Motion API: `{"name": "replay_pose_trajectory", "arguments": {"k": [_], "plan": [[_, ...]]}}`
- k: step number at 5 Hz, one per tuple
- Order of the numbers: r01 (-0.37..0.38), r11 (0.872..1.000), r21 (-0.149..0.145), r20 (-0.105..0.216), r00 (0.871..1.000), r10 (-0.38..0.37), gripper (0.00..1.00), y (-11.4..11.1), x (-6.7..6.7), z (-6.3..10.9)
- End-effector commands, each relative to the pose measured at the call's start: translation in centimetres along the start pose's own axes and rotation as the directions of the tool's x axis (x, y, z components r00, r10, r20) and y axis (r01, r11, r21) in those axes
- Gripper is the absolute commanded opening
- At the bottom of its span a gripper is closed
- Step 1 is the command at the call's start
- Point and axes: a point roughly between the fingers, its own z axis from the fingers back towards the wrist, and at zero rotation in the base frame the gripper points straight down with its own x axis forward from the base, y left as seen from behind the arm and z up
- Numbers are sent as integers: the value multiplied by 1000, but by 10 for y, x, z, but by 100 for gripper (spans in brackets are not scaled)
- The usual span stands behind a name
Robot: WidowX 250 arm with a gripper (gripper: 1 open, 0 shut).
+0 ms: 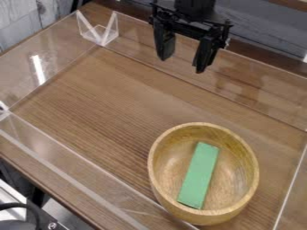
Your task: Remove the green block from inside the brown bowl and put it on the table
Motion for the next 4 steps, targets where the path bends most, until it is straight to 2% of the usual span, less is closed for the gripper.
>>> {"name": "replay_pose_trajectory", "arguments": {"k": [1,2,3,4], "plan": [[-18,1000,-10,-21,1000,18,100,-14,-20,-11],[-52,998,-21,-105,993,49,100,-47,-62,-47],[-9,1000,-22,-60,998,8,100,-98,-104,-64],[6,1000,-27,4,1000,-6,100,-134,-107,-72]]}}
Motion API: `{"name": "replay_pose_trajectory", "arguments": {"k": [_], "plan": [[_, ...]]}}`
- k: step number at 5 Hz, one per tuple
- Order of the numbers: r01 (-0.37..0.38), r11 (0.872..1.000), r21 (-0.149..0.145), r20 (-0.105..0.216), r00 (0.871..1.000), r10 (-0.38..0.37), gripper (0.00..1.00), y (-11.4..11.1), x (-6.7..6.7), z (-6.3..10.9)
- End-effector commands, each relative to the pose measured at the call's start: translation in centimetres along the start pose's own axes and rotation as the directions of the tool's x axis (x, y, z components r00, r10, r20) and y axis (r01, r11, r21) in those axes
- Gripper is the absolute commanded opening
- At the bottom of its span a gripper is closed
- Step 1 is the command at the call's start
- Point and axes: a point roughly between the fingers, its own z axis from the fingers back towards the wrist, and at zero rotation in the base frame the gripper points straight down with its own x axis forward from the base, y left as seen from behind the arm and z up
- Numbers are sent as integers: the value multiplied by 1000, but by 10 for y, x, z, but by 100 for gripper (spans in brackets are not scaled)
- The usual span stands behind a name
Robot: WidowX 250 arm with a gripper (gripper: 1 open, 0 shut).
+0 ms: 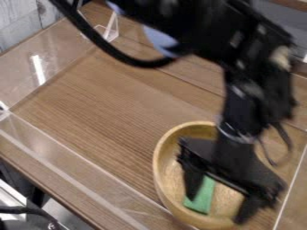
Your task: Remove the green block from inside the brown bowl and put it on the table
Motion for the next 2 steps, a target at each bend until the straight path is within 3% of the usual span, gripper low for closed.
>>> {"name": "replay_pose_trajectory", "arguments": {"k": [1,2], "plan": [[-43,999,-28,49,998,44,100,16,18,9],[-66,997,-35,59,996,68,100,30,28,7]]}}
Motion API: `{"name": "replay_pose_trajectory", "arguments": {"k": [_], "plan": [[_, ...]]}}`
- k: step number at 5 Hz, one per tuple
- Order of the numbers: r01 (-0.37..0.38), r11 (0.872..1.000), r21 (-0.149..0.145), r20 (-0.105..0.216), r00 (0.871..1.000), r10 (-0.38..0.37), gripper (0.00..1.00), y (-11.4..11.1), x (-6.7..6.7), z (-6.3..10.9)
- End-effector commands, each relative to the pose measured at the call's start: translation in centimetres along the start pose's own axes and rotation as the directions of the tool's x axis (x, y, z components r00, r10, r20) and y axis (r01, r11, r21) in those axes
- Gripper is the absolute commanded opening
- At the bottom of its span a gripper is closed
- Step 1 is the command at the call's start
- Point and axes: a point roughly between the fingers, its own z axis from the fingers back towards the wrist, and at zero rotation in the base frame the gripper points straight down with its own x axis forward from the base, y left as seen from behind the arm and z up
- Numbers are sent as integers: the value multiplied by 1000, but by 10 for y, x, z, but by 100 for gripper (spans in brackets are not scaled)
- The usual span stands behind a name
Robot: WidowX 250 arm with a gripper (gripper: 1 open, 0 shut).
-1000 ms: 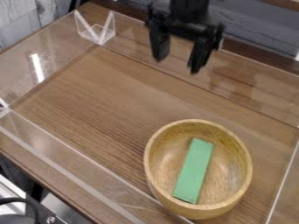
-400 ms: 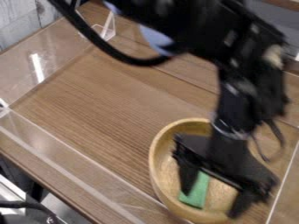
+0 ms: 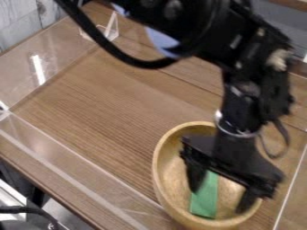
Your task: Remove the green block from inside the brown bowl and put it on the table
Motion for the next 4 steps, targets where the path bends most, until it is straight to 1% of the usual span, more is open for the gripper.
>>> {"name": "replay_pose_trajectory", "arguments": {"k": [1,4], "plan": [[-27,999,-25,33,999,28,100,11,12,4],[-49,997,-60,42,998,51,100,17,22,-7]]}}
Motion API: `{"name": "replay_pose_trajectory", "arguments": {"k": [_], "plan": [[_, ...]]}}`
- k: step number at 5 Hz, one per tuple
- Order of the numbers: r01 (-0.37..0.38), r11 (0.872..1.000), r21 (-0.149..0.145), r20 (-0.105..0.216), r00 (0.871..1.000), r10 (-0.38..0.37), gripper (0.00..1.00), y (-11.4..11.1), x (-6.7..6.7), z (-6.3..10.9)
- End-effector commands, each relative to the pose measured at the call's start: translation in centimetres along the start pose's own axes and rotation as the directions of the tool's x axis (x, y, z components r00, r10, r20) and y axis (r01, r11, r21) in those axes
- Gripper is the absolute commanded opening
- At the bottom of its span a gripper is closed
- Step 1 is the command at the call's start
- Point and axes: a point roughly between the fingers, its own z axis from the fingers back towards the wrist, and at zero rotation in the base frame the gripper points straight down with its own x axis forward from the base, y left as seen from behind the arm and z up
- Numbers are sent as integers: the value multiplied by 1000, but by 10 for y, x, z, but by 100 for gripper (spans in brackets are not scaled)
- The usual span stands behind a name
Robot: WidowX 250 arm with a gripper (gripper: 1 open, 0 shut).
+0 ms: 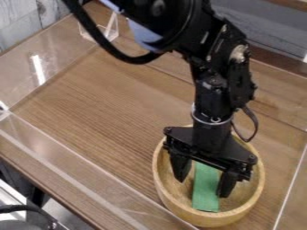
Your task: Remove the green block from inside the brown bowl and put it on the table
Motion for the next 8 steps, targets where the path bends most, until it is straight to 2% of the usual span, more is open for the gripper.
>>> {"name": "replay_pose_trajectory", "arguments": {"k": [1,2,8], "plan": [[-12,1000,-20,24,1000,12,100,0,6,2],[-15,1000,-26,23,1000,16,0,1,7,-2],[-21,999,-33,-104,994,18,0,0,-12,-1]]}}
